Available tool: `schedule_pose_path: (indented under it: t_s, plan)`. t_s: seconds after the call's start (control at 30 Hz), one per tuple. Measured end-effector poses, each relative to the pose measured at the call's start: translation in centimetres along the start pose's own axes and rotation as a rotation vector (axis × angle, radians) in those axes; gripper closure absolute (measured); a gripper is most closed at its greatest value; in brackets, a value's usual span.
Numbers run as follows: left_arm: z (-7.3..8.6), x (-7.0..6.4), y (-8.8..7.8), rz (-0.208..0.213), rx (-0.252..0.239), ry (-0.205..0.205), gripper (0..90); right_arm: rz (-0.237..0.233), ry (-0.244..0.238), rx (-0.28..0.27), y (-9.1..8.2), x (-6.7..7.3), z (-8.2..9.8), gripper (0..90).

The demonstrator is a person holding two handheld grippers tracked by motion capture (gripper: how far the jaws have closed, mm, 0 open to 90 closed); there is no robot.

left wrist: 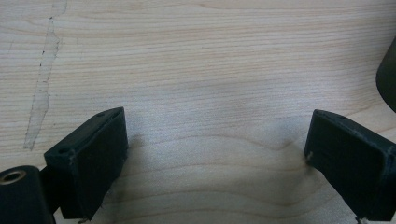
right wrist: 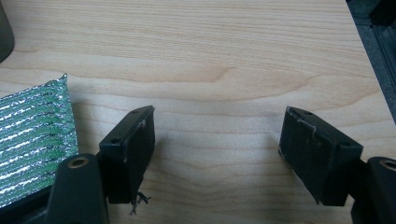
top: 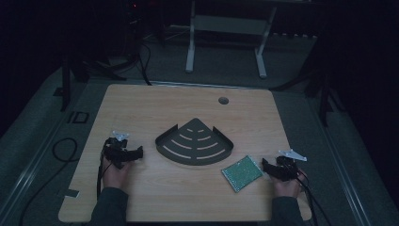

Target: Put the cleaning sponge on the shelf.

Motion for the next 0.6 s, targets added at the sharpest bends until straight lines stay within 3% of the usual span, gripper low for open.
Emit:
schedule_pose_path:
  t_s: [0.17, 0.27, 0.33, 0.47, 0.6]
  plan:
    - [0.0, 0.0, 0.0, 0.0, -0.001, 0.0, 6.4, -0.008, -0.005, 0.002, 0.0, -0.1, 0.0, 26.4]
    - [0.0, 0.0, 0.0, 0.0, -0.001, 0.0, 6.5, -0.019, -0.007, 0.01, -0.1, -0.2, -0.1, 30.6]
    - [0.0, 0.0, 0.0, 0.0, 0.0, 0.0, 6.5, -0.045, 0.017, 0.008, -0.4, -0.2, -0.2, 34.8]
    - [0.0, 0.0, 0.0, 0.0, 0.0, 0.0, 6.5, -0.089, 0.007, -0.025, -1.3, 0.2, -0.9, 48.7]
    - [0.0, 0.0, 0.0, 0.0, 0.0, 0.0, 6.5, -0.141, -0.055, -0.08, -2.6, 1.2, -2.3, 67.8]
Point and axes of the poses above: each handheld gripper's, and its own axes: y roughly forward along the jaws, z roughly out of its underside, x roughly to its left, the point moved 4 cm from there along y, roughly forward along the jaws, and after that the axes turned 10 degrees about -x, right-handed, at the moved point
